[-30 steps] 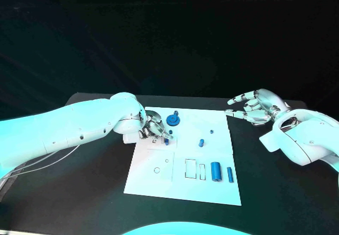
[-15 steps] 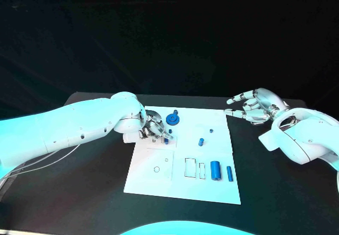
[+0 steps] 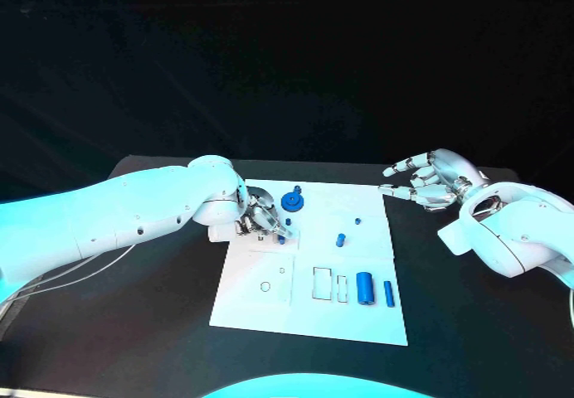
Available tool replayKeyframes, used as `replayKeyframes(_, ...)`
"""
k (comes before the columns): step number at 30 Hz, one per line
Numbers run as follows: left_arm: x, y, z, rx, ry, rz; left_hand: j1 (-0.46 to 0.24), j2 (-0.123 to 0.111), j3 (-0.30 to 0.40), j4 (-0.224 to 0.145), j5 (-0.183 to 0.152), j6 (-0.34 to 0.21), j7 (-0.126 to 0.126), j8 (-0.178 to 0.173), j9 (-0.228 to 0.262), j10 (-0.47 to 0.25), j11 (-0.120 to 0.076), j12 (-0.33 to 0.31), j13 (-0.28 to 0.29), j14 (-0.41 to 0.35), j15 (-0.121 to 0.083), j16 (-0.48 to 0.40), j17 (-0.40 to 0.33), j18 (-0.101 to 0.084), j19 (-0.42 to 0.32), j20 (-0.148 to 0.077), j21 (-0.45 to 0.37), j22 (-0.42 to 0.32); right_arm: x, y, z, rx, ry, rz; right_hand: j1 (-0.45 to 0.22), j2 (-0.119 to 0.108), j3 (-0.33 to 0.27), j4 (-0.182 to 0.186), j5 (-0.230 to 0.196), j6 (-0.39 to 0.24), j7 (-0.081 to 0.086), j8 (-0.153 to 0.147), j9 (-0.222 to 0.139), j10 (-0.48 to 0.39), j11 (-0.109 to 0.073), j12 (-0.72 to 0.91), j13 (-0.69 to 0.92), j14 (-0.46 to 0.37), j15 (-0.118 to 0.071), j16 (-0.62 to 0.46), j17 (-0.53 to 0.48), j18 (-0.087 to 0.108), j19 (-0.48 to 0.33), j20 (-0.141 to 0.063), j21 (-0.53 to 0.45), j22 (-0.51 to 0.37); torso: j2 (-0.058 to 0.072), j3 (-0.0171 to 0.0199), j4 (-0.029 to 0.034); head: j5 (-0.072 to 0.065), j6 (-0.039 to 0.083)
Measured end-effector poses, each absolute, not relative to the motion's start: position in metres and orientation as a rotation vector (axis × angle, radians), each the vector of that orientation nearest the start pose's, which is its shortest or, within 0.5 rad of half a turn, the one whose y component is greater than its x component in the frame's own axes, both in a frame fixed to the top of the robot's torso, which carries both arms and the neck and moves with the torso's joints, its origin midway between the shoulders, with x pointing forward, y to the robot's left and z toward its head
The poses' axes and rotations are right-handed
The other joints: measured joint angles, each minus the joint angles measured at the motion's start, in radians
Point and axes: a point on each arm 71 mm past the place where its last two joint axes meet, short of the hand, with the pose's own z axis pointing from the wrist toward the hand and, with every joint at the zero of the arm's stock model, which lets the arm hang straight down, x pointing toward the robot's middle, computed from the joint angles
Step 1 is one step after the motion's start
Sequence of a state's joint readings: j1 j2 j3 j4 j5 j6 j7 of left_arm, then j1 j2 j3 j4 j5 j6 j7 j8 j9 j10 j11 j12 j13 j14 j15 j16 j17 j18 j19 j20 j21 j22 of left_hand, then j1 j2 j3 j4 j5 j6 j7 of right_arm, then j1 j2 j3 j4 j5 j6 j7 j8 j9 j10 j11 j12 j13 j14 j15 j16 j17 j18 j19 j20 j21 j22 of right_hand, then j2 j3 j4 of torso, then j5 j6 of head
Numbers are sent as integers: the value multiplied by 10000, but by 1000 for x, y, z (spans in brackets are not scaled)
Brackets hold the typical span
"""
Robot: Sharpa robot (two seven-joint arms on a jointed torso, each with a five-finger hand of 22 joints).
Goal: Assemble the parts on the task board
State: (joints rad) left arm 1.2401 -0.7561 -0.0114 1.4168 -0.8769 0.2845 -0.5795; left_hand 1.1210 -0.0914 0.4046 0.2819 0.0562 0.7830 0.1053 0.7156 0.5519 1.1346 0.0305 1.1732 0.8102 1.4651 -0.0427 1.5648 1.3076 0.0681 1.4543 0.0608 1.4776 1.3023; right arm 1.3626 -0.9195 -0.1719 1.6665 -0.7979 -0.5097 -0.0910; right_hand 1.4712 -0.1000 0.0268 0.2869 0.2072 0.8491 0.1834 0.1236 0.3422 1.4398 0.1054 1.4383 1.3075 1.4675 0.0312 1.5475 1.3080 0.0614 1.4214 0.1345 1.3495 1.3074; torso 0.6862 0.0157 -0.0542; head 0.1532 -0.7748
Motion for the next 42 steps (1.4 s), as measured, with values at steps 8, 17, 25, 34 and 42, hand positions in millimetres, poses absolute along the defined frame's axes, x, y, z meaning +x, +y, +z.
replayKeyframes(8,495,199,-215,-2888,24954,-4811,578,181,457,-47,0,-36,-37,0,92,-36,-36,0,12,0,0,-1,0,1,37,-37,0,21,473,-213,-149,4660,16607,8985,1,1,0,0,0,0,0,0,0,0,0,0,0,10,-10,0,-1,0,0,0,0,0,-1,2,-5,-6,-6)
replayKeyframes(17,496,200,-216,-2926,24974,-4764,578,181,497,-5,0,-36,-36,38,103,-36,-36,0,40,0,0,-4,-1,1,36,-37,0,30,473,-213,-149,4667,16625,8973,1,1,0,0,0,0,0,0,-1,0,0,0,0,10,-10,0,-2,0,0,0,0,7,-1,2,-10,-12,-16)
replayKeyframes(25,496,199,-216,-2905,25023,-4757,578,181,497,-5,0,-36,-36,38,103,-36,-36,0,39,0,0,-5,-1,1,36,-37,0,29,473,-213,-149,4671,16643,8965,-1,3,0,0,0,0,0,7,-1,37,-37,0,0,10,-10,0,-3,0,0,0,0,7,0,5,-8,-20,-17)
replayKeyframes(34,496,199,-216,-2931,25114,-4789,1183,-38,1951,-373,-67,-89,-114,32,148,40,-109,-86,98,0,0,-5,-1,1,36,-37,0,48,473,-213,-150,4668,16674,8962,-40,42,0,0,0,0,0,39,-1,37,-37,0,2,9,-10,0,-4,0,0,0,0,6,0,5,-5,-26,-27)
replayKeyframes(42,496,201,-217,-3219,25164,-4929,995,-418,3160,45,89,-182,-73,765,839,338,-174,42,438,-1,0,-5,-2,0,36,-37,0,58,473,-213,-150,4663,16714,8950,-40,41,0,0,0,0,0,39,-1,36,-36,0,2,9,-9,0,-5,-1,0,0,0,5,0,8,0,-10,-37)
